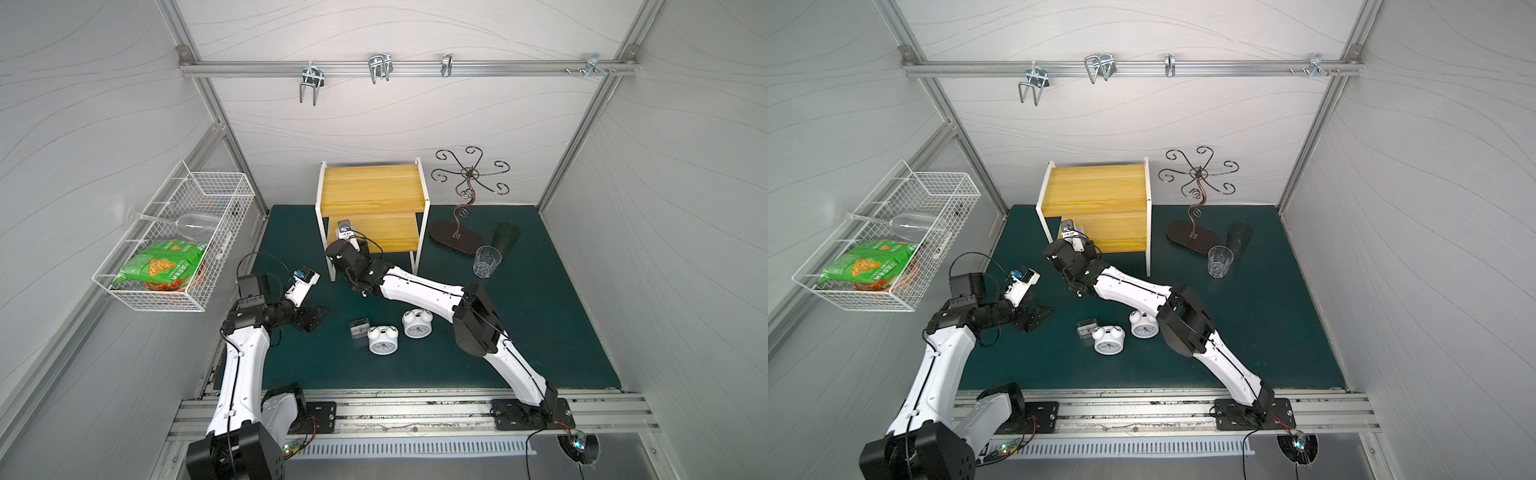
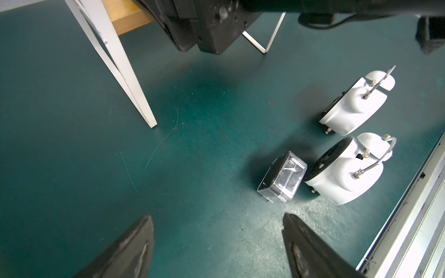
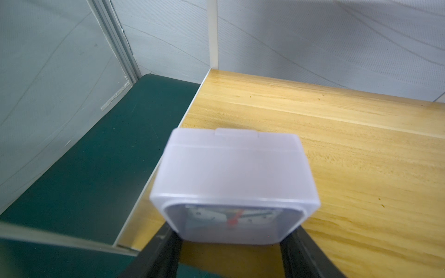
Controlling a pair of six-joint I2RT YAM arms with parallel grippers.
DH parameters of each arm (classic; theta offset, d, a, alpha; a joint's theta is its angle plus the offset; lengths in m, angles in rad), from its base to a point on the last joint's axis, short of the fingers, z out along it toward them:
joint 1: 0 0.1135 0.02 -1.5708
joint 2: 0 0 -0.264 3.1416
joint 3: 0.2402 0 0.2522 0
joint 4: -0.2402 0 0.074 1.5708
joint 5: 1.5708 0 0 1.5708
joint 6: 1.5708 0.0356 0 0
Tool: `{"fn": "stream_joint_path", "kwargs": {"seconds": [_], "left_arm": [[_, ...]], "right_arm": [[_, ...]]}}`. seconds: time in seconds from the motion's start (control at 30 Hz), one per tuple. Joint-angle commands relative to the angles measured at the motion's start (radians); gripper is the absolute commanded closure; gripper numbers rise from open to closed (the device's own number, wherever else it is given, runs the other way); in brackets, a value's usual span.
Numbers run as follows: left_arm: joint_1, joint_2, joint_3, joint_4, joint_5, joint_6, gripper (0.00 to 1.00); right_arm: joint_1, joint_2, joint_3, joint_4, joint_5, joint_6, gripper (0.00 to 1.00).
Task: Place the alarm clocks on the shelf by style
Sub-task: Place the alarm on the shelf.
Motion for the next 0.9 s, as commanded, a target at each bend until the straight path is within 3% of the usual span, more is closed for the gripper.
{"fn": "stream_joint_path", "kwargs": {"seconds": [0.0, 0.63, 0.73, 0.87], "left_arm": [[0.008, -0.012, 0.001, -0.001, 0.025, 0.016, 0.14], [0.010, -0.011, -0.004, -0.005, 0.032, 0.022, 0.14], [0.009, -0.012, -0.004, -0.007, 0.032, 0.023, 0.14], [0.010, -0.015, -0.004, -0.010, 0.034, 0.025, 0.14]], "right_arm": [[-0.012, 0.030, 0.037, -0.030, 0.016, 0.027, 0.57], [-0.029, 0.071, 0.104, -0.081, -0.002, 0.065, 0.52], [-0.026, 0.065, 0.102, -0.083, -0.004, 0.065, 0.48], [-0.018, 0.050, 0.086, -0.068, -0.002, 0.057, 0.34]]}}
